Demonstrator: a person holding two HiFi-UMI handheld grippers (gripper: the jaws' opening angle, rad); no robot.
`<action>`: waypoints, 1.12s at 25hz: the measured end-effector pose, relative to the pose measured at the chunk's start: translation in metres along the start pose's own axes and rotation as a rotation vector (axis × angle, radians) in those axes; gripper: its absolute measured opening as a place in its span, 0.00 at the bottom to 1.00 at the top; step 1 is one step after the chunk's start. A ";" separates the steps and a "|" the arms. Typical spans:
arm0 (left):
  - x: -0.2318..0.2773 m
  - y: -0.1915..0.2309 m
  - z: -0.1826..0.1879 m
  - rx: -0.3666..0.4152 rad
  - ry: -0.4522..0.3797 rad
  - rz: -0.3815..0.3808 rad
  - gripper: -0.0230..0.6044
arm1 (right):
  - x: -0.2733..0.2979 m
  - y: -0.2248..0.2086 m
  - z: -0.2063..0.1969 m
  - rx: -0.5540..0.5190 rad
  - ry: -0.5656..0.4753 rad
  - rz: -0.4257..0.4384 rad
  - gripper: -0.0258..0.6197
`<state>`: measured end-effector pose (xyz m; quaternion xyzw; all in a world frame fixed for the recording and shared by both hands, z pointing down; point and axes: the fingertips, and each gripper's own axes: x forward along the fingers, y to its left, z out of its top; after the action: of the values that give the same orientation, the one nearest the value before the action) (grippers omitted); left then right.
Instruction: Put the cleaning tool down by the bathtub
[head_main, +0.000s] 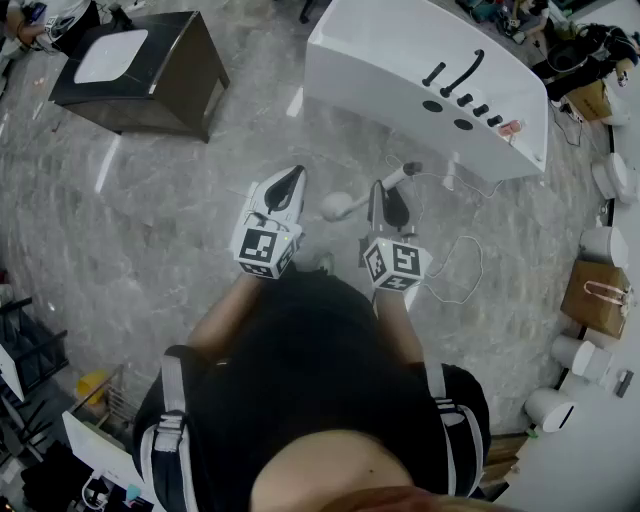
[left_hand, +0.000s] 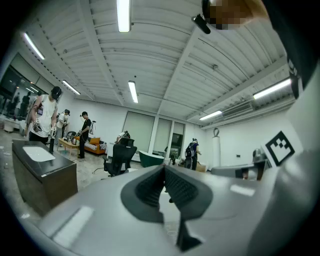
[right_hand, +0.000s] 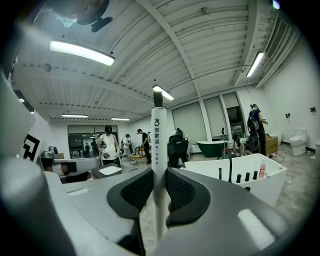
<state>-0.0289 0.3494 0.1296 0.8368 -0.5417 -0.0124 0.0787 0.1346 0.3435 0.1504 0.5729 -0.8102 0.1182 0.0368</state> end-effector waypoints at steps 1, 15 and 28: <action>0.001 0.001 0.000 0.000 0.001 -0.002 0.05 | 0.001 0.000 0.000 0.001 0.001 0.000 0.17; -0.004 0.022 -0.003 -0.011 0.011 -0.017 0.05 | 0.011 0.013 -0.002 0.027 0.001 -0.019 0.17; -0.012 0.065 -0.005 -0.014 0.017 -0.086 0.05 | 0.034 0.041 -0.002 0.024 -0.024 -0.095 0.17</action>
<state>-0.0922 0.3353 0.1431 0.8588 -0.5045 -0.0126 0.0887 0.0845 0.3258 0.1532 0.6124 -0.7811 0.1193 0.0258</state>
